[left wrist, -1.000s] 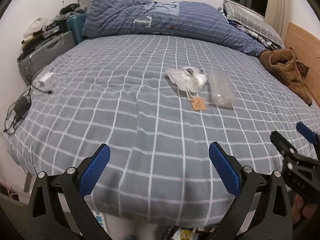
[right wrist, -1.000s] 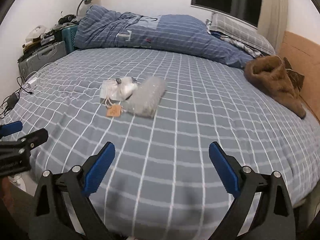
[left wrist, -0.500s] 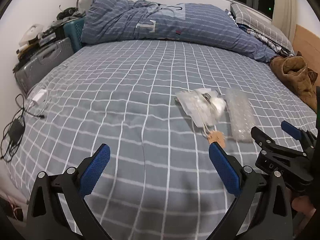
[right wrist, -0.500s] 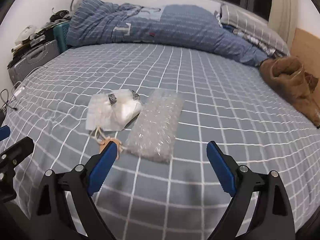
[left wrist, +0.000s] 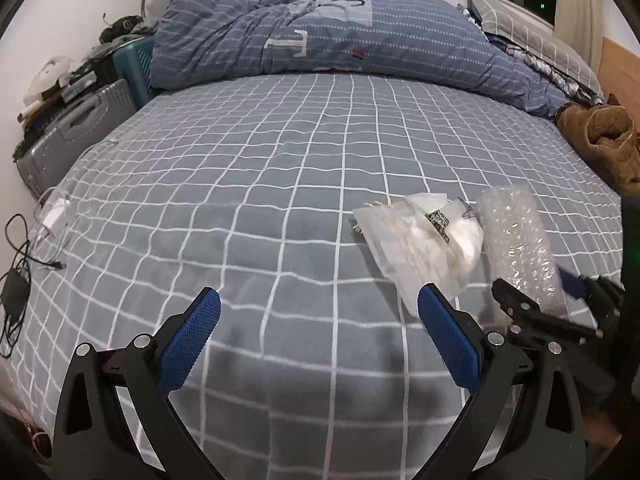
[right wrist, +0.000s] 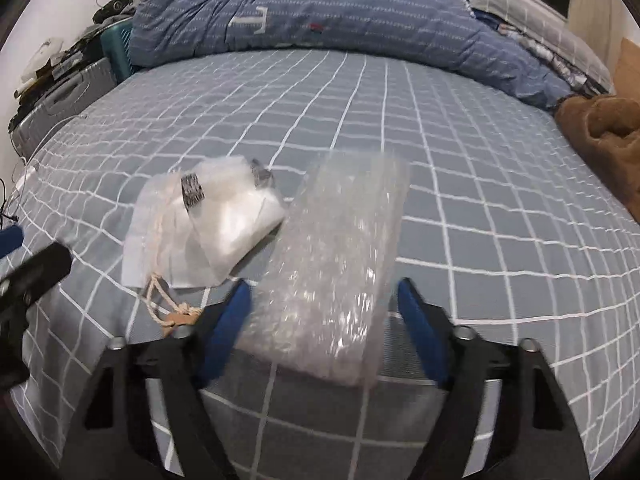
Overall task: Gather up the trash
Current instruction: 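Grasp the bubble-wrap sleeve with the right tool while the left tool grasps the white drawstring bag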
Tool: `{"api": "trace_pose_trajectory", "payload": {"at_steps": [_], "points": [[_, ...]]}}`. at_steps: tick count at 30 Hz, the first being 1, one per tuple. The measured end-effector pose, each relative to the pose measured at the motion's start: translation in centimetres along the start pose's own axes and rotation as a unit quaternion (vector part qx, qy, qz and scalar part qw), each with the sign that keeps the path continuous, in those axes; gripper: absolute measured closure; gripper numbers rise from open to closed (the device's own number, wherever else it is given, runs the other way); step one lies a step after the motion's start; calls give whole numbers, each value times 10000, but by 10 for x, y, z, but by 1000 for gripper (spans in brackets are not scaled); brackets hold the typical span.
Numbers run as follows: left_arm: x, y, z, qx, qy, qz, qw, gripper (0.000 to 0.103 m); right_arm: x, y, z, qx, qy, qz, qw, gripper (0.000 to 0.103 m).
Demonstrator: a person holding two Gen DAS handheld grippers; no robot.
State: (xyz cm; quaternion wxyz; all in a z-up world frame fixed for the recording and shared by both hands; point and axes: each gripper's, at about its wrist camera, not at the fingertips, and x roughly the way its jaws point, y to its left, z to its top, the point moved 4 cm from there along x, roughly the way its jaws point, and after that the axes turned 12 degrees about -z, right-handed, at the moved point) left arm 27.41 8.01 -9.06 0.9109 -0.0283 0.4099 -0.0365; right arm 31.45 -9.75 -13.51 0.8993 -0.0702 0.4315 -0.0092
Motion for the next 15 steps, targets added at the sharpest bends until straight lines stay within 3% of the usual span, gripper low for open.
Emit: {"api": "trace_pose_trajectory", "payload": {"at_steps": [3, 4, 10, 15], "points": [[15, -10, 5, -44, 89, -138, 9999, 6, -3, 0, -1, -83, -78, 163, 9998, 75], [20, -17, 8, -2, 95, -188, 9998, 6, -6, -4, 1, -89, -147, 149, 9997, 78], [42, -47, 24, 5, 90, -397, 9992, 6, -16, -45, 8, 130, -335, 79, 9993, 81], [61, -65, 34, 43, 70, -364, 9993, 6, -22, -80, 7, 172, -455, -168, 9987, 81]]}}
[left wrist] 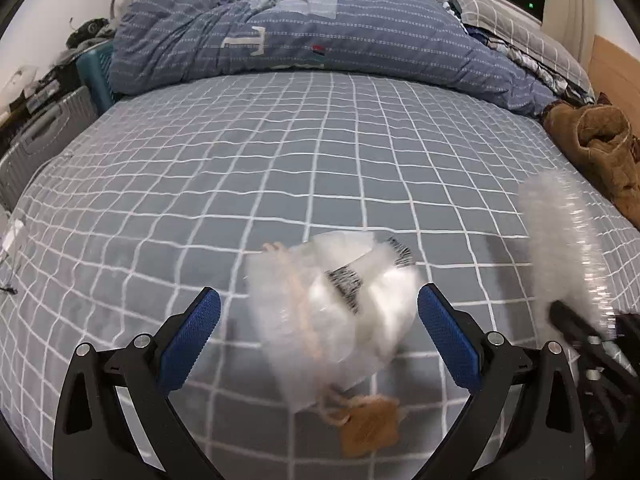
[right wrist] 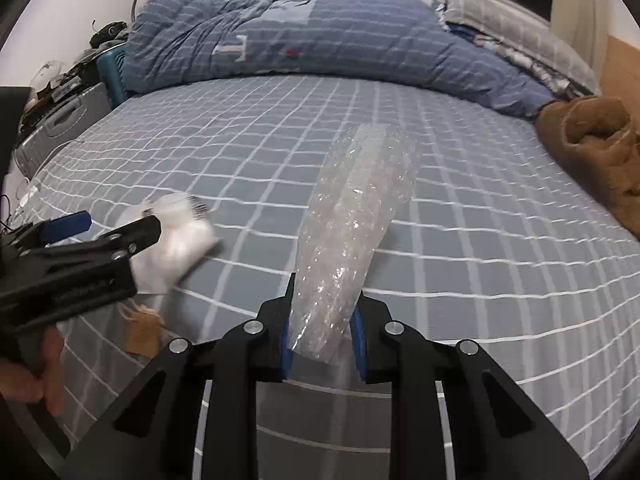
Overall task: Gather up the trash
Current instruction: 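Grasp the bubble-wrap sleeve with the right tool while the left tool grasps the white drawstring bag, then carry the white bag and bubble wrap with both tools over the bin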
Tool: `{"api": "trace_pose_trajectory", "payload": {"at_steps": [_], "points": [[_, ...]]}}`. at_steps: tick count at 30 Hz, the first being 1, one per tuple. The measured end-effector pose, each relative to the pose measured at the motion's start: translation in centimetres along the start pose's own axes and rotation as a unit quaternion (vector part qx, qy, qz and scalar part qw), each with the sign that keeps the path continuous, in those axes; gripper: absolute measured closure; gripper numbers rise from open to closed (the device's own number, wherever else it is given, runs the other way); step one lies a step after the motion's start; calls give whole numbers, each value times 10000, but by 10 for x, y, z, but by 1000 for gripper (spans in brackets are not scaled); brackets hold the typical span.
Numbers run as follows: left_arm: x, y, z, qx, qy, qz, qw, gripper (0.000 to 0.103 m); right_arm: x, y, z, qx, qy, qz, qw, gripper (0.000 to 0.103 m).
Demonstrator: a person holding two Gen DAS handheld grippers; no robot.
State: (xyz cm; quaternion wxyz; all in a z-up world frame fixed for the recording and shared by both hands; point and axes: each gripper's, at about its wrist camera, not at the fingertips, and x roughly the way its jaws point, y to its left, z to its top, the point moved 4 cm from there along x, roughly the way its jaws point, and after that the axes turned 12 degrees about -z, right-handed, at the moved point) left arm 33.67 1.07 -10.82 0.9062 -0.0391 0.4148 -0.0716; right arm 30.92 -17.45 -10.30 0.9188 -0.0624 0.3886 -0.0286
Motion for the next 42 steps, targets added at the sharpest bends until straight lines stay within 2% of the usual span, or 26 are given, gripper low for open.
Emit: {"api": "trace_pose_trajectory", "payload": {"at_steps": [8, 11, 13, 19, 21, 32, 42], "points": [[34, -12, 3, 100, 193, -11, 9998, 7, 8, -34, -12, 59, 81, -109, 9999, 81], [42, -14, 2, 123, 248, -29, 9996, 12, 14, -37, -14, 56, 115, -124, 9998, 81], [46, -18, 0, 251, 247, 42, 9994, 21, 18, -39, -16, 86, 149, -117, 9998, 81], [53, -25, -5, 350, 301, -53, 9989, 43, 20, -37, -18, 59, 171, -102, 9998, 81], [52, -30, -5, 449, 274, -27, 9986, 47, 21, -35, -18, 44, 181, -115, 9998, 81], [38, -29, -8, 448, 208, -37, 9988, 49, 7, -27, -18, -82, 120, -233, 9996, 81], [-2, -23, -14, 263, 210, -82, 9994, 50, -26, -34, -30, -25, 96, -291, 9995, 81]]}}
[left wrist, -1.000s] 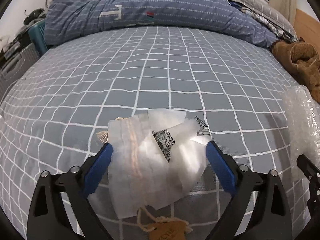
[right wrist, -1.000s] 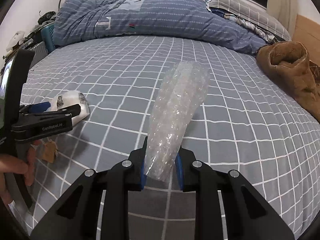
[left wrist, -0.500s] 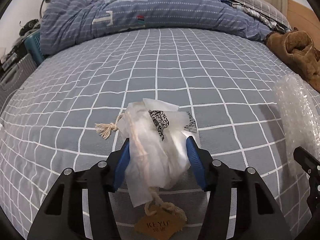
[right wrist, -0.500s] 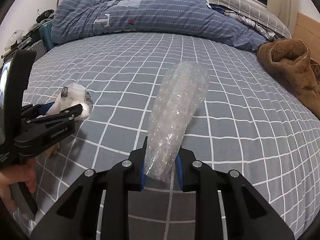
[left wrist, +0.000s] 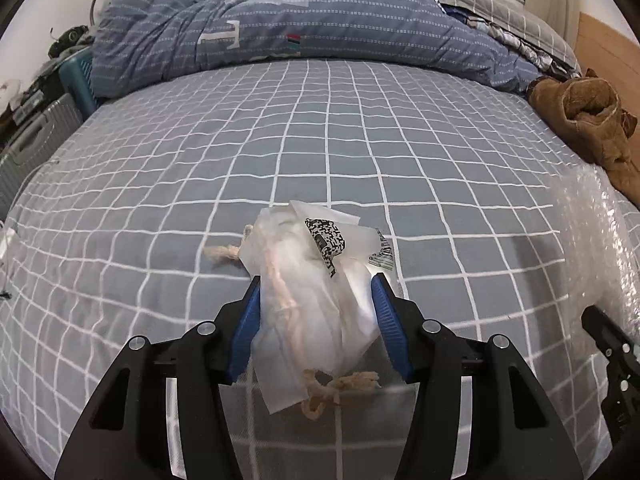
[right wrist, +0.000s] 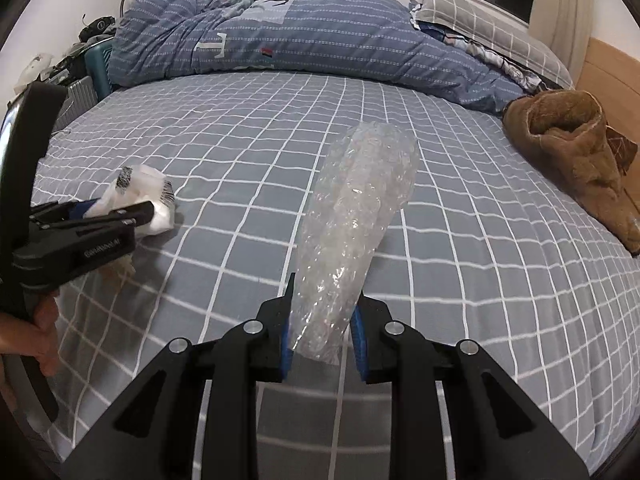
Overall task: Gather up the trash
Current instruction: 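Carry the white bag and bubble wrap with both tools over the bin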
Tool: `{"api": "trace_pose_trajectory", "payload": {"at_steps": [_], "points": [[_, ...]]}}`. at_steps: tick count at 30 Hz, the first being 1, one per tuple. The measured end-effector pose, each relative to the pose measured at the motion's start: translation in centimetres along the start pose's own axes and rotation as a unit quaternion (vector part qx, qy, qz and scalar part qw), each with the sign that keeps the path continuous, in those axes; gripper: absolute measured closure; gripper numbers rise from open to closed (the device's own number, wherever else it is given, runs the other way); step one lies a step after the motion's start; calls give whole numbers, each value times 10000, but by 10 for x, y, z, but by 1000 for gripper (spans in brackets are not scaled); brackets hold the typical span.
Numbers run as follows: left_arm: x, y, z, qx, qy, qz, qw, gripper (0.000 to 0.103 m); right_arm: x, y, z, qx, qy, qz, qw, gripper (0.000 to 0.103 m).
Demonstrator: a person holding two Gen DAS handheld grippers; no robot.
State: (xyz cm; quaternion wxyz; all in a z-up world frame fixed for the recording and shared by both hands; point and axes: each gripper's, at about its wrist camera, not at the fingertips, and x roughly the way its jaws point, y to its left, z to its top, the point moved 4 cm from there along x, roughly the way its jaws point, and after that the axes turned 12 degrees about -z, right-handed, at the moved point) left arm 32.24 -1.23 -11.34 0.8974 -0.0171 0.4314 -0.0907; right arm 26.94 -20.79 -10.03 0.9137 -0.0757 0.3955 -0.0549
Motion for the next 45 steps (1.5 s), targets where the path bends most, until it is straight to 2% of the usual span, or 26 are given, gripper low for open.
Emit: {"api": "trace_pose_trajectory", "payload": {"at_steps": [9, 18, 35, 45], "points": [[-55, -4, -11, -51, -117, -98, 9999, 50, -29, -6, -22, 58, 41, 4, 10000, 81], [-96, 6, -54, -511, -75, -227, 9984, 51, -75, -9, -52, 106, 30, 128, 9999, 81], [-175, -39, -136, -125, -105, -389, 9991, 51, -146, -11, -115, 231, 75, 189, 9995, 81], [-198, -55, -187, 72, 22, -302, 9995, 51, -175, -8, -156, 193, 171, 222, 9994, 81]]}}
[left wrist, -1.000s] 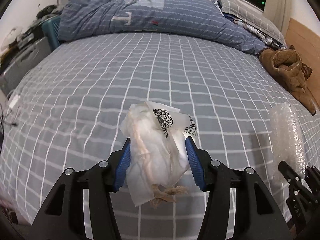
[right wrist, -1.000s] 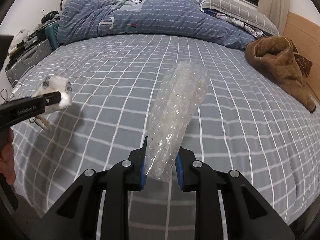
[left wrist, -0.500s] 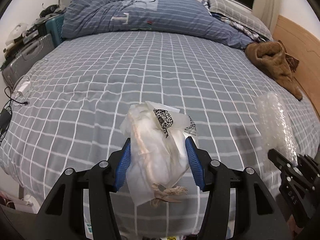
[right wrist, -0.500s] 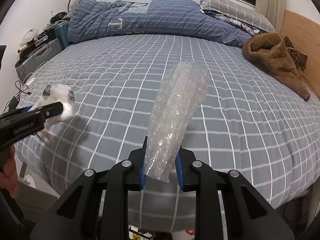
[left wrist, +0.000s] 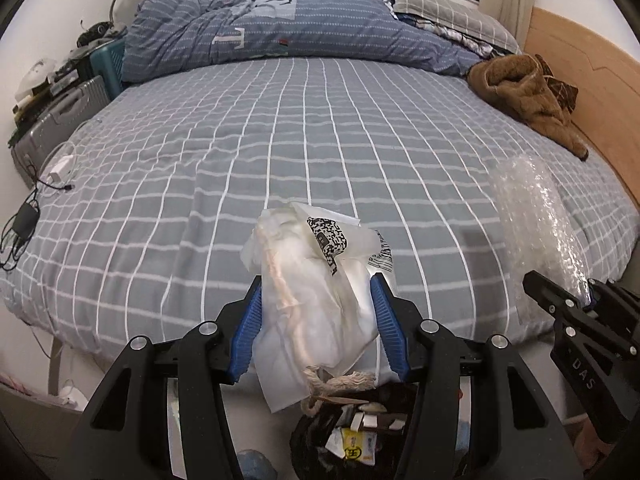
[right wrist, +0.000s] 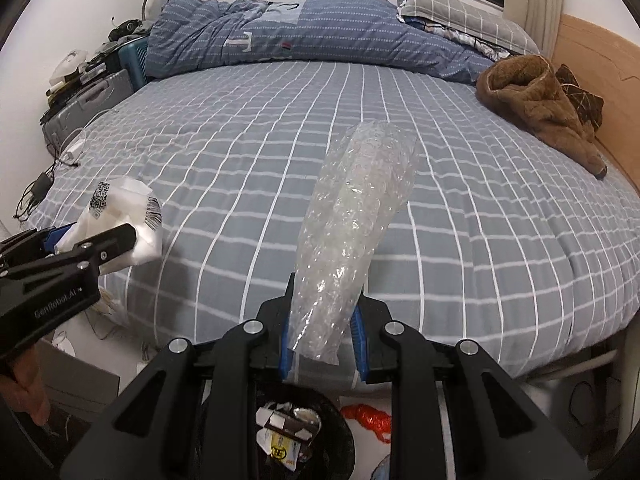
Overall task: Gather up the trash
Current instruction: 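Carry the white bag and bubble wrap with both tools over the bin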
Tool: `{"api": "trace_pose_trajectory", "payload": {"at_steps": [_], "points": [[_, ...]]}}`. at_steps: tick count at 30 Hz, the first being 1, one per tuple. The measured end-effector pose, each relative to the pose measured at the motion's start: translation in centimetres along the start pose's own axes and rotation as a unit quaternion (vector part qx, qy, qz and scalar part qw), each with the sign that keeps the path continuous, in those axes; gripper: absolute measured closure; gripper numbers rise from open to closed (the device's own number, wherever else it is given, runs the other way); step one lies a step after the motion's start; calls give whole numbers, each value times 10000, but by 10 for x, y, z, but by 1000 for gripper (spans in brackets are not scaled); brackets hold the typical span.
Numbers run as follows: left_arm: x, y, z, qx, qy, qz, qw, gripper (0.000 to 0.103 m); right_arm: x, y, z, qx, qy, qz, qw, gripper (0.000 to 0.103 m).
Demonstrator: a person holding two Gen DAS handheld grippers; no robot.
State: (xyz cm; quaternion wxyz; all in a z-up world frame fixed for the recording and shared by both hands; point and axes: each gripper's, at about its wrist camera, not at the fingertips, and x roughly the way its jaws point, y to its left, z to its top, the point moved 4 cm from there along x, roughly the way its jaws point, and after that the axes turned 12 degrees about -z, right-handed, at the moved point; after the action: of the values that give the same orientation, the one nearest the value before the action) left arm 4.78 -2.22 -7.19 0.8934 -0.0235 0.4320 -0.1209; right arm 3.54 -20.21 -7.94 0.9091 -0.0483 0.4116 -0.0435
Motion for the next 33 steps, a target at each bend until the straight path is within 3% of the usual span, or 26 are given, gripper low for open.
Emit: {"api": "trace_pose_trajectory", "payload": {"at_steps": [22, 33], "points": [[-47, -14, -110, -206, 373, -101, 9990, 52, -48, 19, -93, -90, 353, 47, 9993, 81], [-51, -17, -151, -367, 614, -172, 9973, 52, -48, 21, -148, -104, 816, 43, 9966, 81]]}}
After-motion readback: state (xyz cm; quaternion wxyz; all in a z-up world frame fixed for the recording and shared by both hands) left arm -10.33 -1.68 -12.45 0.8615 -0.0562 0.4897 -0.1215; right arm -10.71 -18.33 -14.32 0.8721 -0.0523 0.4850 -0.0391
